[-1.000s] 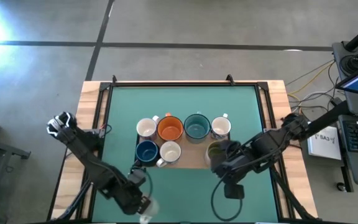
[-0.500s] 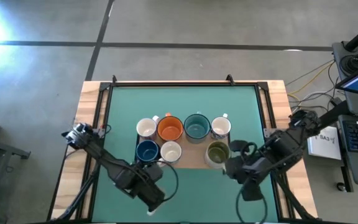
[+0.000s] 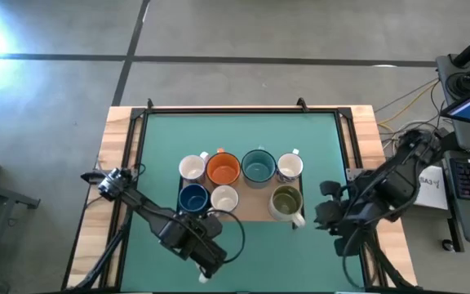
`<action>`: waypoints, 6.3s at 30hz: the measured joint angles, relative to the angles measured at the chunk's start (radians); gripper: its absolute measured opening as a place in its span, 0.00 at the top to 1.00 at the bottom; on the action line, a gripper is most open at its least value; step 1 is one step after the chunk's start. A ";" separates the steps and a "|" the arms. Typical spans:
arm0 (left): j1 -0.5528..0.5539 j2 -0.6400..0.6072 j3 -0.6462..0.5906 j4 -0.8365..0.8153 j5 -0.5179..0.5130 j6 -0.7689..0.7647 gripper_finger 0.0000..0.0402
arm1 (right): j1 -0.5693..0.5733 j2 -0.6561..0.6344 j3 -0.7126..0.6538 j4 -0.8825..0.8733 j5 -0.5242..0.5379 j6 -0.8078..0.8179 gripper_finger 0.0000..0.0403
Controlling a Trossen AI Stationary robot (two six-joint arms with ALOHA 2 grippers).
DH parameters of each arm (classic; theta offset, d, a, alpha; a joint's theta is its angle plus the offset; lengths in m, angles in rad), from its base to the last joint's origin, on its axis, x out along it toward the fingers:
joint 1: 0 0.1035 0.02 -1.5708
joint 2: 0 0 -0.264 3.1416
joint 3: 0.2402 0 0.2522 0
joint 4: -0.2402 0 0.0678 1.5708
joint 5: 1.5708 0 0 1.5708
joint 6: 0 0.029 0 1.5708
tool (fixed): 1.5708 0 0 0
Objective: Place coffee mugs
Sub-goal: Put the white patterned mug on the shelf
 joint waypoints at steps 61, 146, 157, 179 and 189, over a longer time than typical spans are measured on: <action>0.136 -0.053 0.144 0.262 -0.031 0.217 0.98 | 0.029 -0.785 -1.278 0.662 -0.220 0.339 0.83; 0.410 -0.011 0.143 0.241 -0.031 0.749 0.98 | 0.029 -1.025 -1.299 0.683 -0.043 0.274 0.83; 0.412 0.016 0.142 0.235 -0.054 0.701 0.97 | 0.029 -1.026 -1.300 0.683 -0.043 0.274 0.83; 0.415 0.016 0.138 0.221 -0.060 0.699 0.95 | 0.029 -1.026 -1.300 0.683 -0.043 0.274 0.83; 0.415 0.016 0.135 0.222 -0.056 0.700 0.95 | 0.029 -1.025 -1.299 0.683 -0.043 0.274 0.83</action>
